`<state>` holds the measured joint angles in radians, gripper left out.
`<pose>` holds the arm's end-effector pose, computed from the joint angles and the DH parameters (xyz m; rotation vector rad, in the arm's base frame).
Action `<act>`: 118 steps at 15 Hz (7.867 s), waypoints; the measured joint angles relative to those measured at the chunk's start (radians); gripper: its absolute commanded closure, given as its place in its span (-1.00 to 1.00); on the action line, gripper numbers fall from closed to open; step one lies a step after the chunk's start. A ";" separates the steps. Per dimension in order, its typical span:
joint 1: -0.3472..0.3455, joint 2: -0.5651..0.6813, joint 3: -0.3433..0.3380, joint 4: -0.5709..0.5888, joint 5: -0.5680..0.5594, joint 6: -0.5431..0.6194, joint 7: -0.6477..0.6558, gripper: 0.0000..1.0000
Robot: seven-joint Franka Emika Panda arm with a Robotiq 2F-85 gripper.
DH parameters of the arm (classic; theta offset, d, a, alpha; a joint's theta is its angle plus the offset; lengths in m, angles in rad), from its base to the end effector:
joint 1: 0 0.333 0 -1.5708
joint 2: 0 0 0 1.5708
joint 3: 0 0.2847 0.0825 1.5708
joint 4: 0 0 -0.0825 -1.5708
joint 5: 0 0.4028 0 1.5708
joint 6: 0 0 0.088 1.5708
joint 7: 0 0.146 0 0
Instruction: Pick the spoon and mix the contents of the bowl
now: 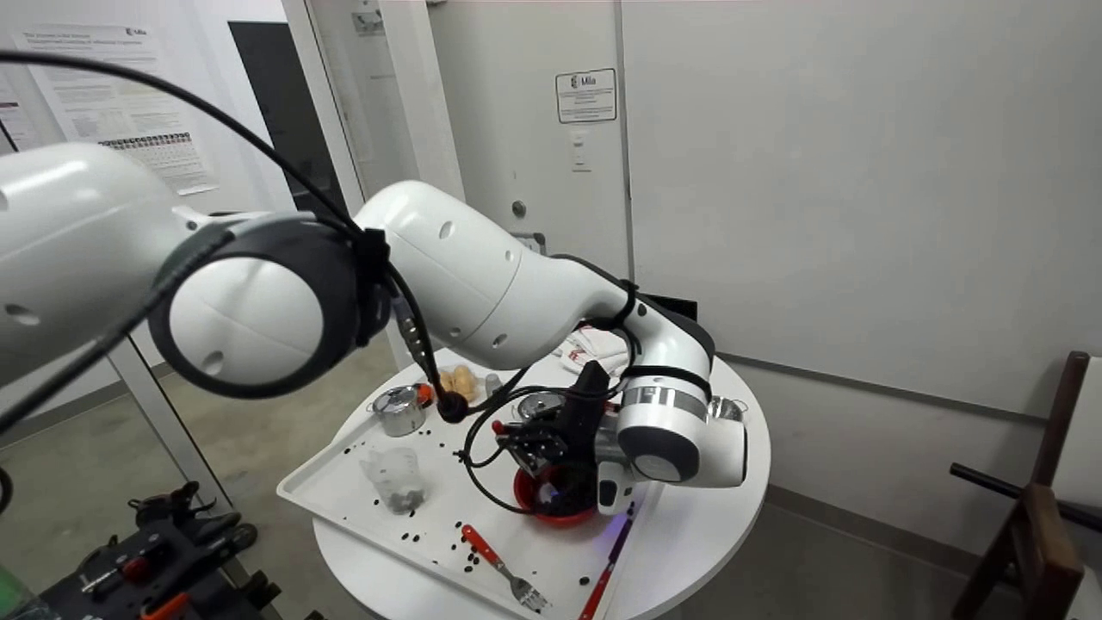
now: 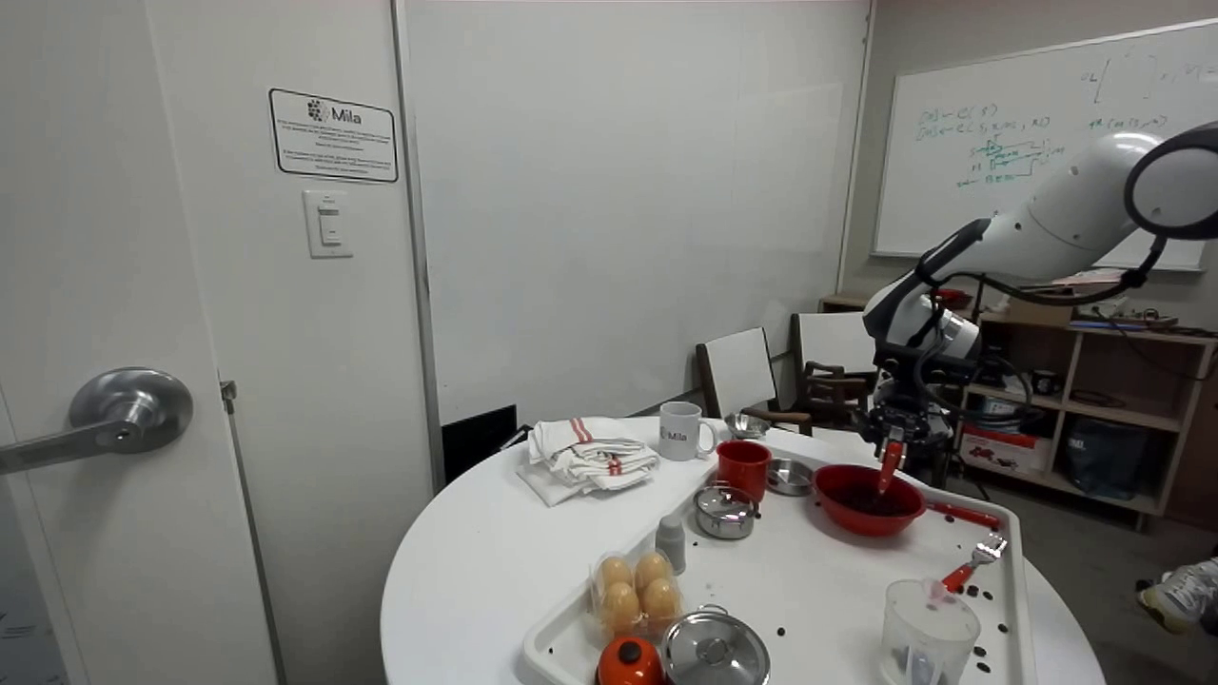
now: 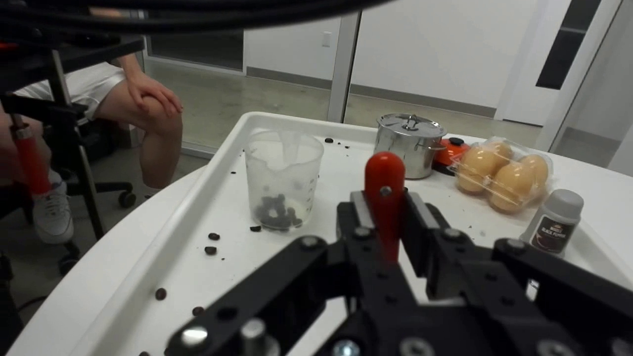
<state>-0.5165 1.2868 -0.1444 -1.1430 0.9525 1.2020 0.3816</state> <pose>0.5297 -0.2249 -0.0175 -1.5141 1.1746 1.1585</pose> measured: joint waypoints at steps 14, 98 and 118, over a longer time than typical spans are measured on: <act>-0.072 0.153 0.021 0.294 0.095 0.045 0.184 0.87; -0.031 0.181 0.089 0.289 0.003 -0.115 0.192 0.86; 0.088 0.178 0.102 0.371 -0.055 -0.123 0.205 0.86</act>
<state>-0.4287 1.4650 -0.0419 -0.7716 0.8977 1.0790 0.5869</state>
